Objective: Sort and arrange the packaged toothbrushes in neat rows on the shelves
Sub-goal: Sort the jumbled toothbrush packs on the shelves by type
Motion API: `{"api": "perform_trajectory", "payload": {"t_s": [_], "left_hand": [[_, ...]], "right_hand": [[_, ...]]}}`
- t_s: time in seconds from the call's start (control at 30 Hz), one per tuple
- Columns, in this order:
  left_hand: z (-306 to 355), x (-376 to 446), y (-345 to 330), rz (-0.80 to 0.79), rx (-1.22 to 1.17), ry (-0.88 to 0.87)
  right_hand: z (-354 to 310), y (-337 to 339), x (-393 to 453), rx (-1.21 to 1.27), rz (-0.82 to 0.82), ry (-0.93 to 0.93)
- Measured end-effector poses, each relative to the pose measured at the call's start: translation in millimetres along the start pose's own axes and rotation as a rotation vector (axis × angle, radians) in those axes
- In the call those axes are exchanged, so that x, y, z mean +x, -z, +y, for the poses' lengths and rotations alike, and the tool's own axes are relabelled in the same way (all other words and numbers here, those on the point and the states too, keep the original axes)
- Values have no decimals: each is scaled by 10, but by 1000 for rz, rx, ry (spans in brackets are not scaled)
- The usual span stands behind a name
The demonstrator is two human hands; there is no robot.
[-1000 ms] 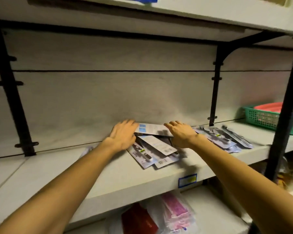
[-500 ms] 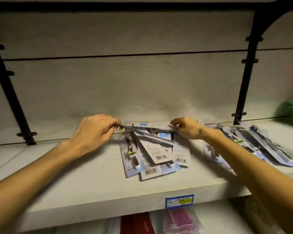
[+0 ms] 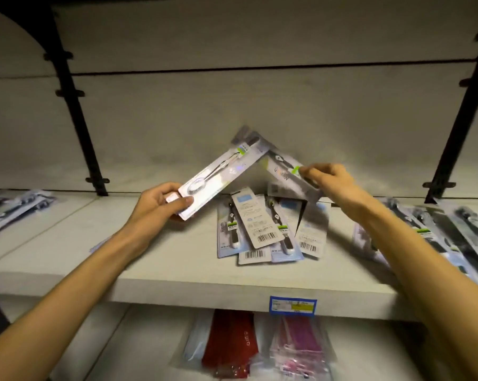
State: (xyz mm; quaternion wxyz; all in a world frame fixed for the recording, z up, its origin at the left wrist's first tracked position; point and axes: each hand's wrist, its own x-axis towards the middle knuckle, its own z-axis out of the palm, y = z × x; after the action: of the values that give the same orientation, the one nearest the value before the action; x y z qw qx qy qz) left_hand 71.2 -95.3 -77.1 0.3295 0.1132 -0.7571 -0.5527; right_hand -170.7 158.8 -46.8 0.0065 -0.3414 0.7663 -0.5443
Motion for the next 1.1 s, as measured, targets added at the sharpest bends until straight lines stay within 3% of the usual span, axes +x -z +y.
{"api": "perform_trajectory", "payload": {"t_s": [0.17, 0.4, 0.53, 0.67, 0.8, 0.93, 1.1], "left_hand": [[136, -236, 44, 91, -311, 59], [221, -667, 467, 294, -537, 121], [257, -933, 882, 317, -632, 160], [314, -999, 1041, 255, -702, 215], [400, -873, 773, 127, -760, 258], [573, -743, 20, -37, -753, 320], [821, -591, -1067, -235, -754, 443]], "right_hand": [[-372, -142, -327, 413, -25, -119], [-693, -574, -1011, 489, 79, -3], [-680, -817, -1371, 463, 141, 93], [-662, -991, -1571, 465, 276, 74], [-613, -876, -1778, 435, 361, 20], [-411, -455, -1965, 270, 444, -13], [-55, 182, -1897, -124, 573, -74]]}}
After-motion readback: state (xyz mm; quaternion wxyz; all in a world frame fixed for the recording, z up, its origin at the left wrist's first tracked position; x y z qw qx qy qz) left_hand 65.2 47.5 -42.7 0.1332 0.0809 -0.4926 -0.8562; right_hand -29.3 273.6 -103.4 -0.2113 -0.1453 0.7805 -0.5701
